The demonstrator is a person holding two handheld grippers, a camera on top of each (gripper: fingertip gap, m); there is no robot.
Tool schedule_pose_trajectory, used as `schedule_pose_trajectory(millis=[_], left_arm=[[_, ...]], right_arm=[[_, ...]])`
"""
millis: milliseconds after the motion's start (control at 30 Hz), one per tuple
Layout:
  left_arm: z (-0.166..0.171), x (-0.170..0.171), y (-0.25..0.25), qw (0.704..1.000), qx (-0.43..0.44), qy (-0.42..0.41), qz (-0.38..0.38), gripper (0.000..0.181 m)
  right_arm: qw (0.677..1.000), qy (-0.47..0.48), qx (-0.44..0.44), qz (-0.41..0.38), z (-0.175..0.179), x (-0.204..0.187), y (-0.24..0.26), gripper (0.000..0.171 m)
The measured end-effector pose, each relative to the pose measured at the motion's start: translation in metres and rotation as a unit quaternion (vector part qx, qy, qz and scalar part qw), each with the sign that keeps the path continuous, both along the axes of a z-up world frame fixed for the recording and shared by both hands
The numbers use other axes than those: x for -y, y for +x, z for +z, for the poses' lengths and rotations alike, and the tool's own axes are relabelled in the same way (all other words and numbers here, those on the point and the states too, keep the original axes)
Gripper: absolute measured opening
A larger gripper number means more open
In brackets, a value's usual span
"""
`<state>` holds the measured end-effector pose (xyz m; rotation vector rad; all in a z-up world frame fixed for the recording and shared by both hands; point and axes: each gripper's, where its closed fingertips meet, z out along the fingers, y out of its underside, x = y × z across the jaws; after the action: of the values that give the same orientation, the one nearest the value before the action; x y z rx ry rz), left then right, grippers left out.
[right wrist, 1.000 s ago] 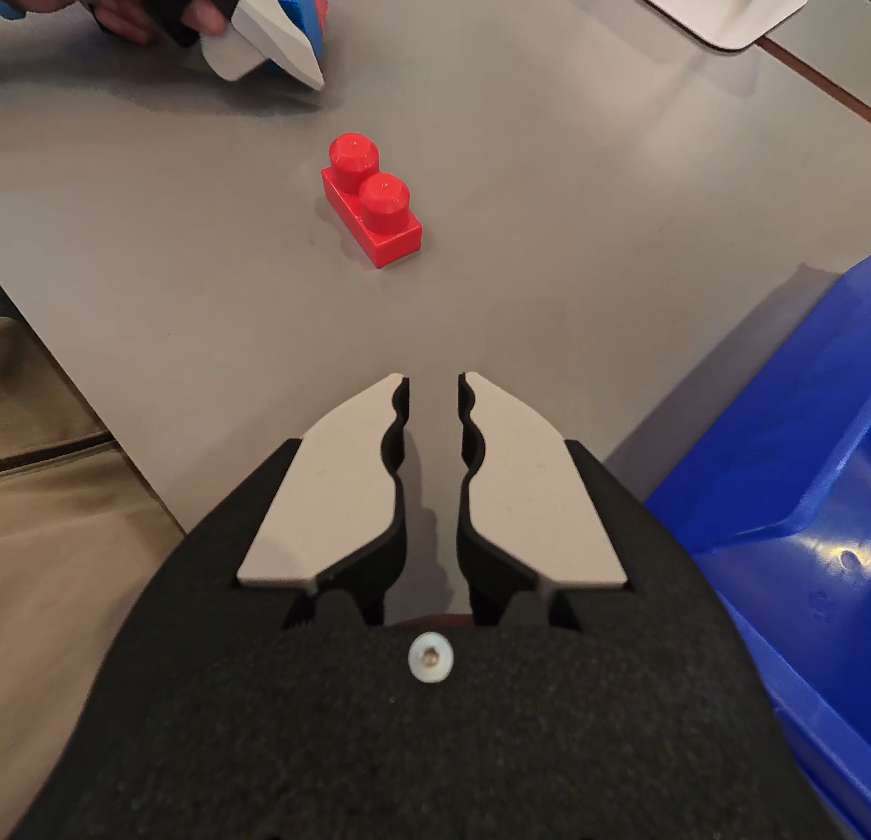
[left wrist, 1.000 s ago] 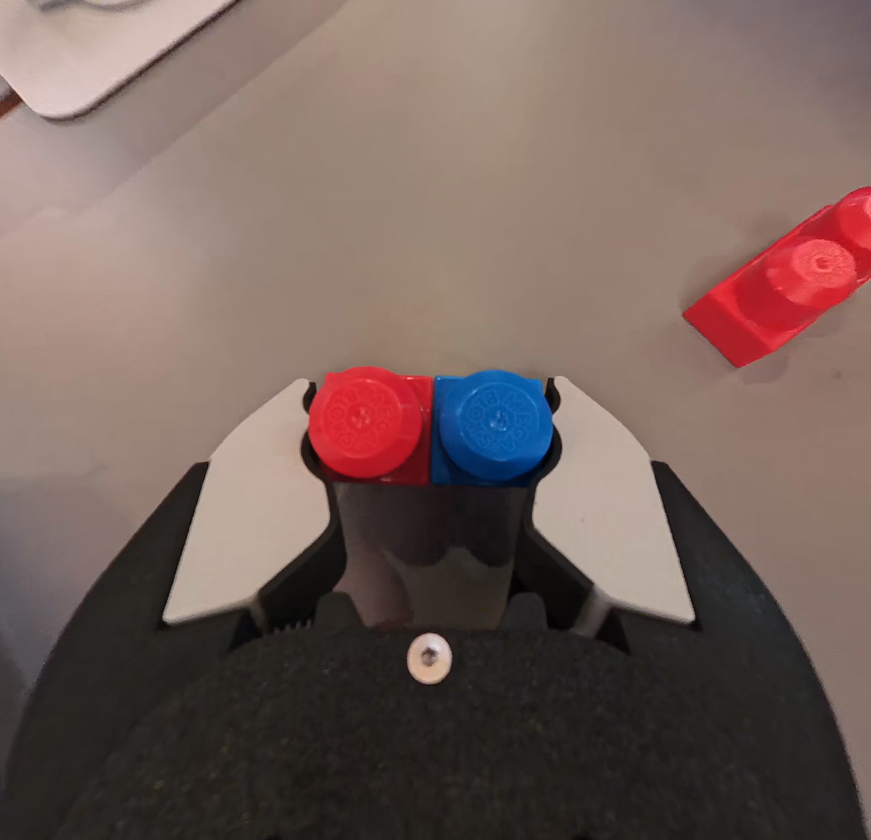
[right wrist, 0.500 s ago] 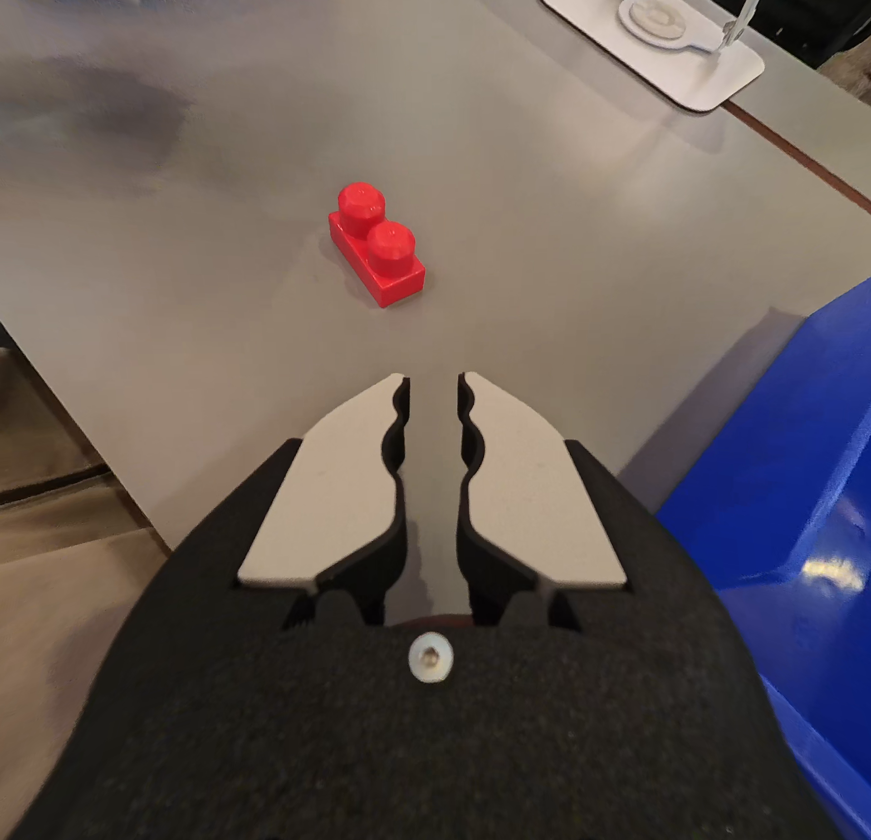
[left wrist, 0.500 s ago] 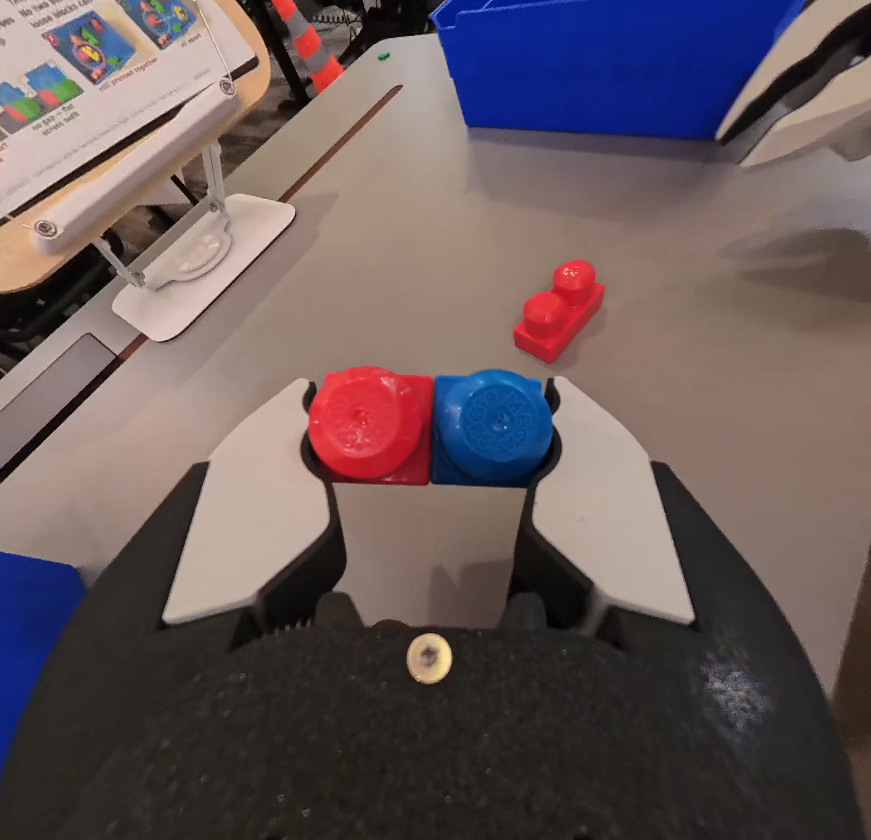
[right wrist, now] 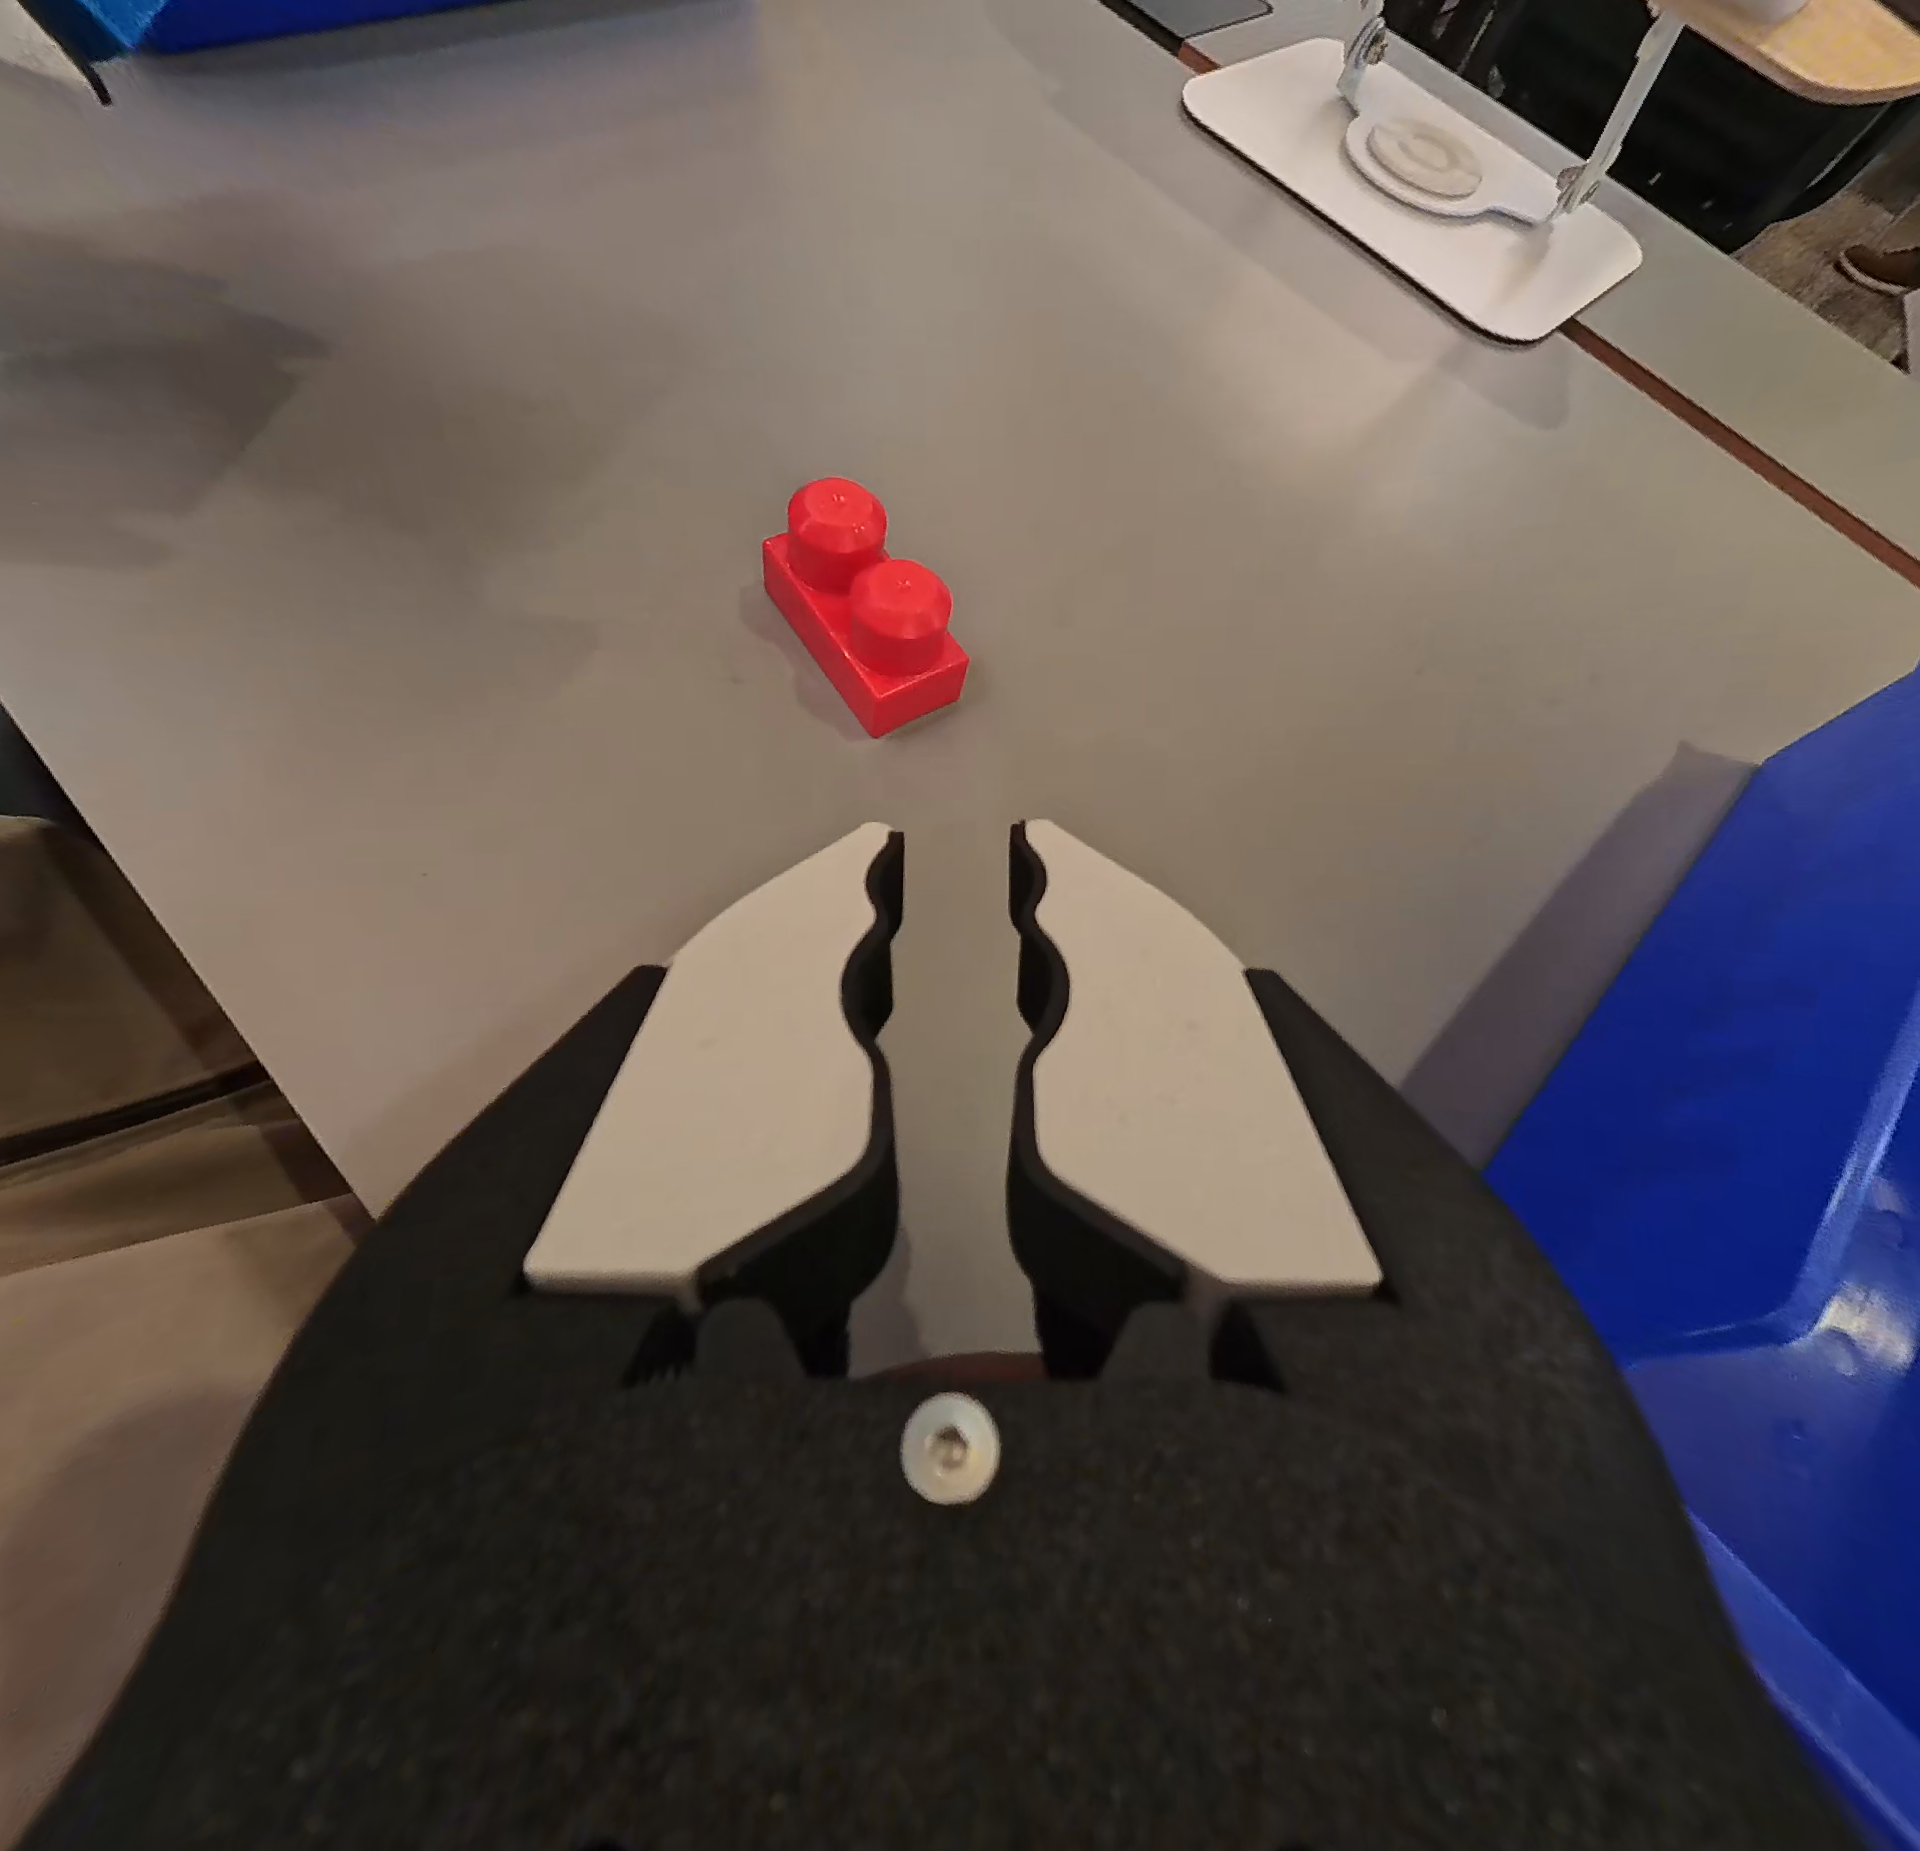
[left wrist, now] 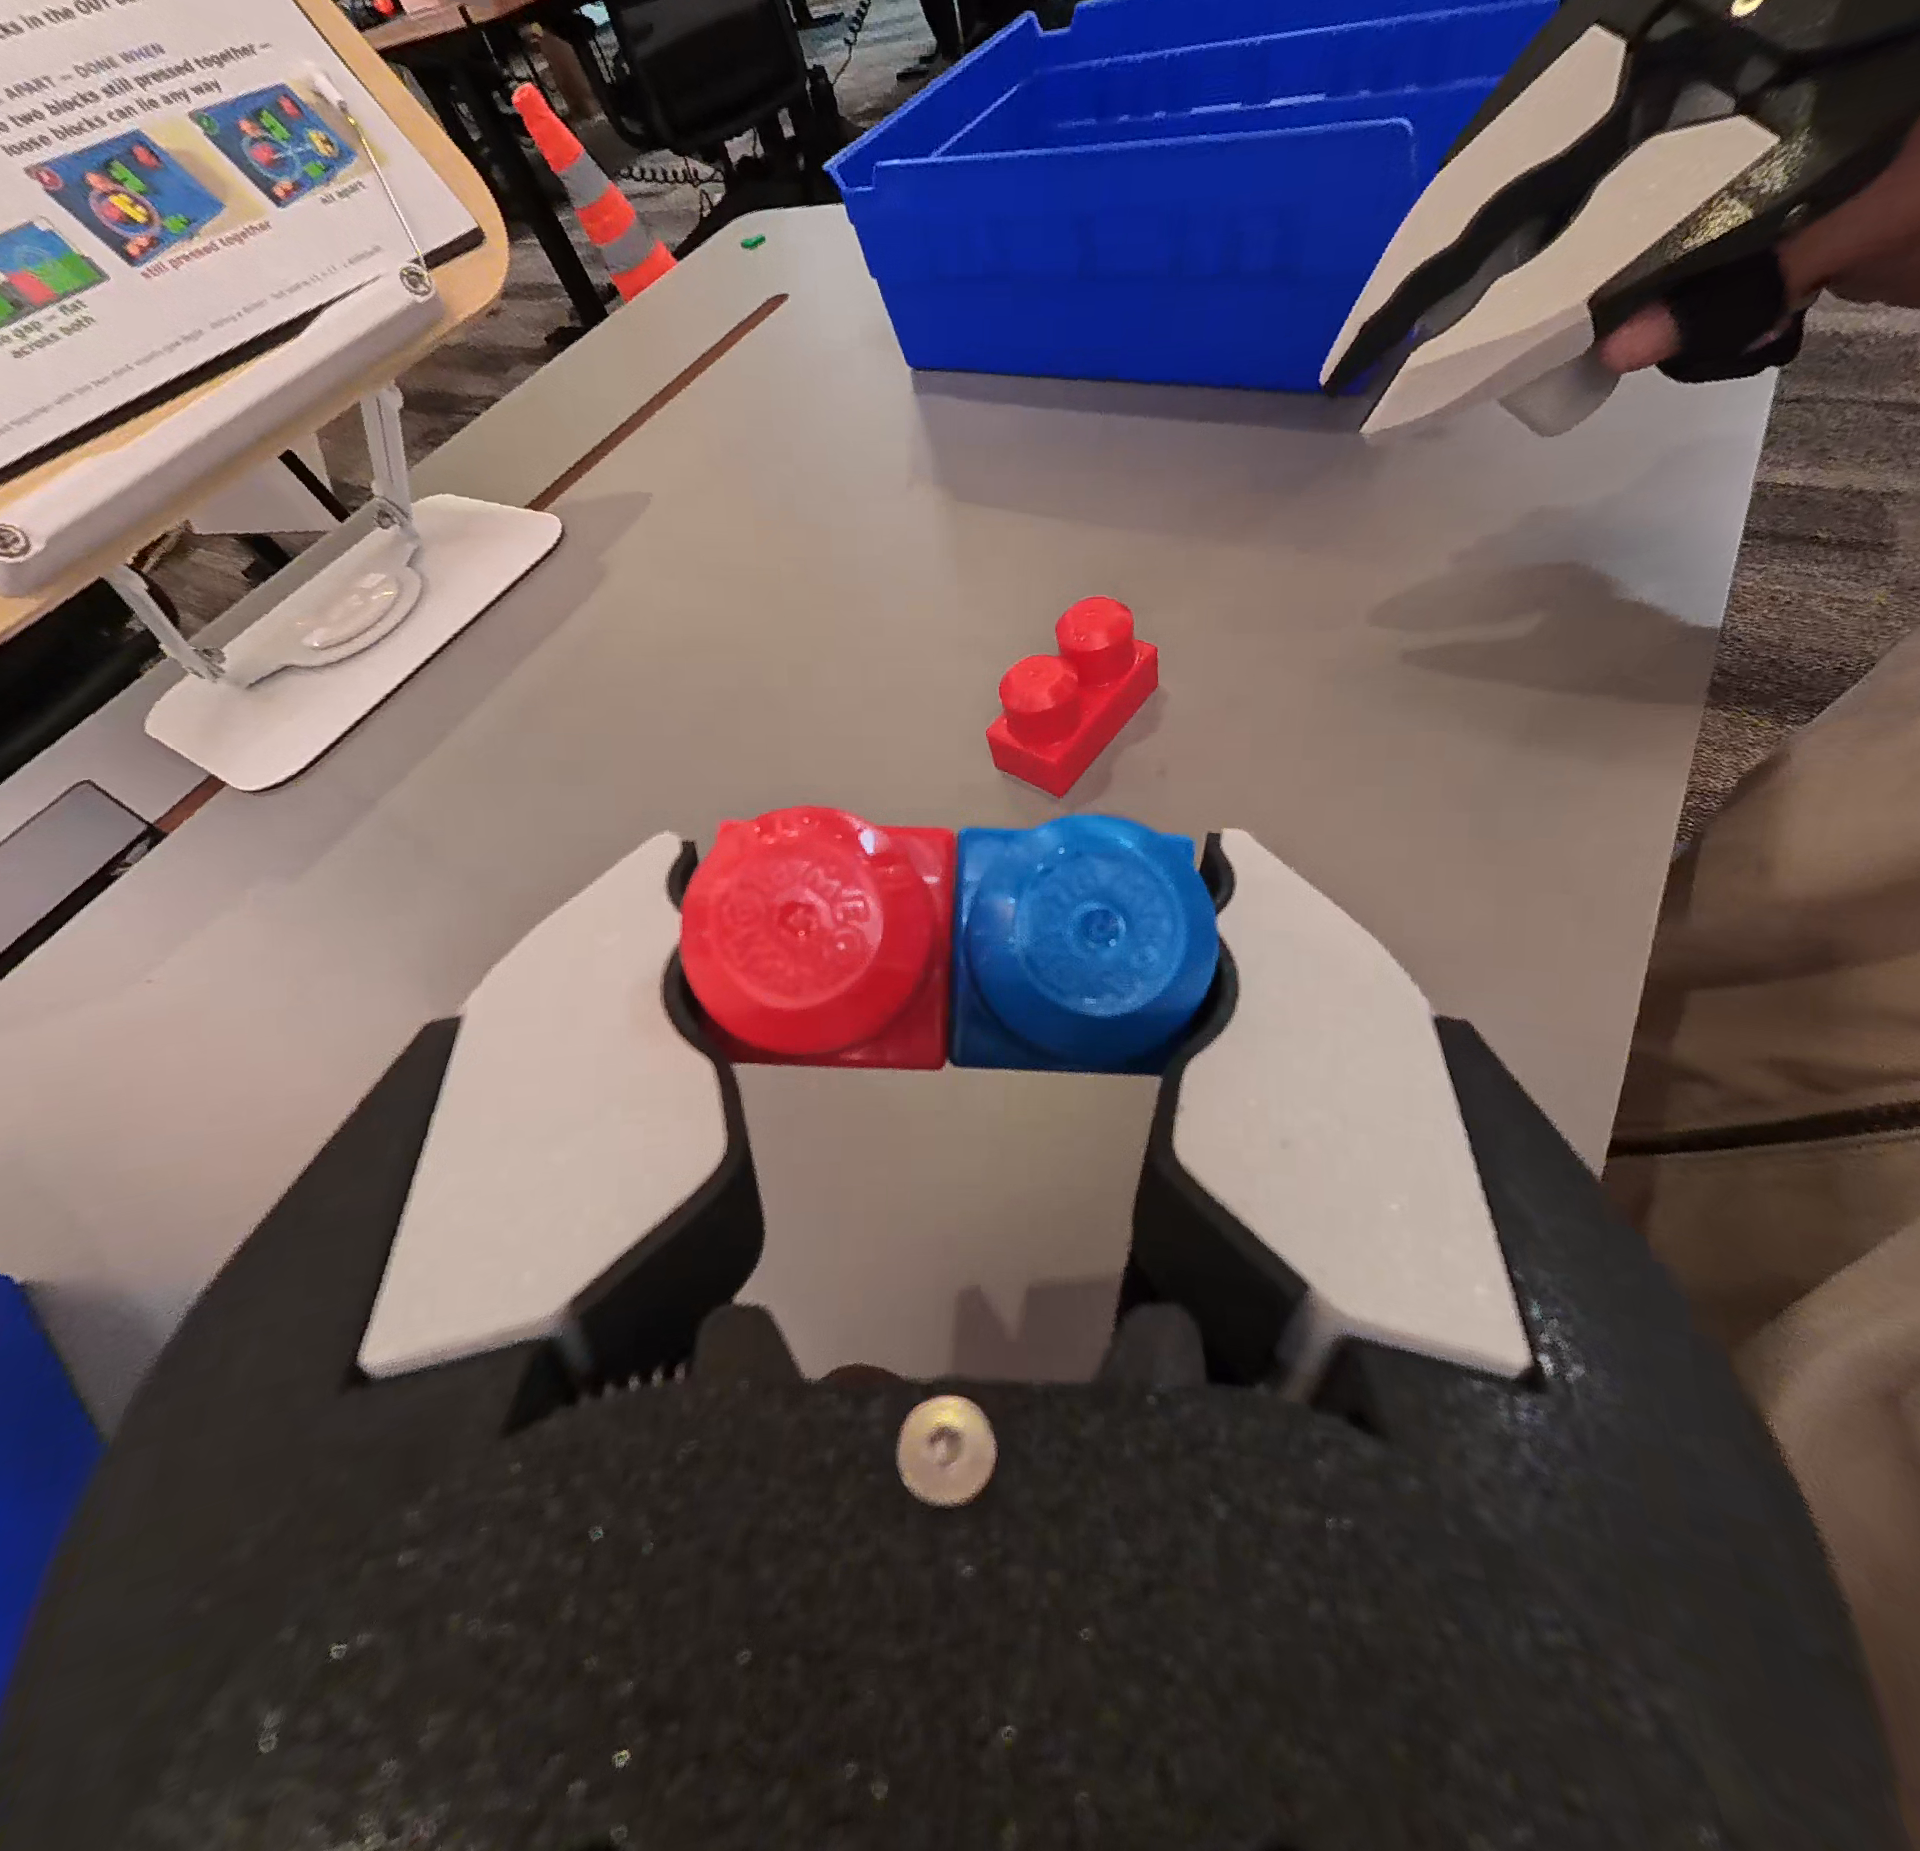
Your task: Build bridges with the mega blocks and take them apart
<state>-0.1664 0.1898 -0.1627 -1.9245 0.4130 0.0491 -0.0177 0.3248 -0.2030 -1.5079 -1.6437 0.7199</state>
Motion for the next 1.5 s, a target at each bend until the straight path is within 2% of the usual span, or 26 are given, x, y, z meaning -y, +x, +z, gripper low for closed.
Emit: schedule_pose_trajectory(millis=[567,833,1100,1400,1500], left_arm=[[-0.014,-0.002,-0.003,1.000,-0.008,-0.023,0.010,0.089],[-0.032,-0.004,-0.014,0.998,0.020,-0.045,0.027,0.089],[-0.043,-0.008,-0.022,0.997,0.035,-0.065,0.031,0.089],[-0.037,-0.010,-0.021,0.997,0.036,-0.056,0.026,0.089],[-0.036,-0.008,-0.024,0.997,0.036,-0.053,0.032,0.089]], right_arm=[[1.000,0.003,0.004,0.008,0.000,0.003,-0.006,0.019],[0.999,0.004,0.017,0.034,-0.003,0.007,-0.025,0.022],[0.996,0.029,0.052,0.072,-0.016,0.002,-0.060,0.030],[0.989,0.033,0.104,0.101,-0.035,-0.009,-0.084,0.058],[0.984,0.043,0.133,0.114,-0.049,-0.008,-0.087,0.061]])
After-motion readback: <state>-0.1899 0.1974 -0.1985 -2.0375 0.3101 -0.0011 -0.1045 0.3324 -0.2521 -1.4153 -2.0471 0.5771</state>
